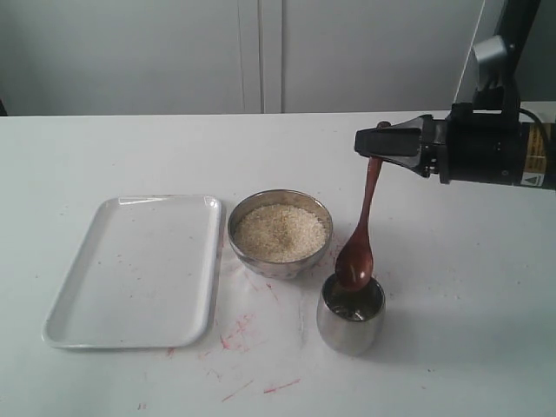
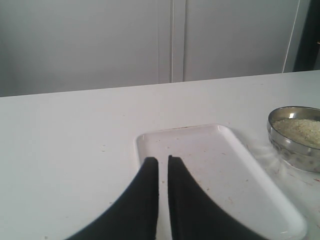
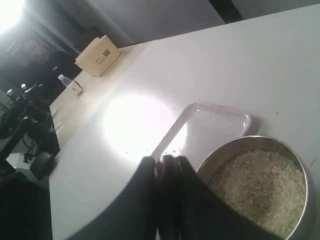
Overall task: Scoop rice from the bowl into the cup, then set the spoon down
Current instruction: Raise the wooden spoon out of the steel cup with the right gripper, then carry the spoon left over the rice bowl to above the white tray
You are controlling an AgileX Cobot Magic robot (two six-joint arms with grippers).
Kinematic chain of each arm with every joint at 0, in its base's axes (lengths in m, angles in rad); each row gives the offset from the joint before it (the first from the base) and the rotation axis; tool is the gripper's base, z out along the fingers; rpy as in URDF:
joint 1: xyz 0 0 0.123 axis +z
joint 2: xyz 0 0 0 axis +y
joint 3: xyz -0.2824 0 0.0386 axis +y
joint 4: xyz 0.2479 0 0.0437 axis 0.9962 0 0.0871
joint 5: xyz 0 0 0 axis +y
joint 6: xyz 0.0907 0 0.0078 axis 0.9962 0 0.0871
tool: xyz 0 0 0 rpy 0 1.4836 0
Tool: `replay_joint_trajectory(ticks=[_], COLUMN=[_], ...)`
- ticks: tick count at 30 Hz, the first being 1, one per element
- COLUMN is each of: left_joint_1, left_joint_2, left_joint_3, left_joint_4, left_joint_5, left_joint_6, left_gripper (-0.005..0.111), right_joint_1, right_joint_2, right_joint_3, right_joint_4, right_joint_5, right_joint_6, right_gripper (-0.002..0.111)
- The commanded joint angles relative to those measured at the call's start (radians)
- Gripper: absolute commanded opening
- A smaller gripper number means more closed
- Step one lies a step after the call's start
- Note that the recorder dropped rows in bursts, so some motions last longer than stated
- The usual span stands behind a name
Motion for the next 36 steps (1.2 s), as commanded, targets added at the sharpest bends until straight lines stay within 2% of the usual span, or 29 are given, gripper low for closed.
replay_joint_trajectory(ticks=[1,14,17,25,29,36], left_joint_1=[0.002,0.002,0.002,0.002,0.002,0.002], left_joint_2=[0.002,0.002,0.002,0.002,0.002,0.002], left_joint_3=[-0.003,-0.003,-0.003,-0.003,-0.003,-0.003], left_joint_4=[-0.004,-0.004,-0.004,-0.004,-0.004,-0.004], left_joint_5=[-0.011,-0.011,-0.011,-0.011,-0.011,-0.011], left_joint_6=[-0.001,-0.001,-0.001,-0.001,-0.001,-0.001], left_gripper=[0.014,0.014,0.014,0.014,0.014,0.014], right_joint_1=[0.002,0.002,0.029,0.176,0.291,0.456], right_joint_2=[-0.012,-0.012,-0.012,-0.012,-0.012,-0.012], right_joint_3=[0.000,0.000,0.000,-0.029,-0.106,-0.255], right_joint_4=[0.032,0.117,0.149,0.246,0.247,0.243], right_joint_5=[-0.011,-0.011,-0.011,-0.011,-0.011,0.158], right_joint_6=[0.053,0.296,0.360,0.362,0.388,0.411], right_gripper=[0.000,0.000,0.000,0.000,0.000,0.000])
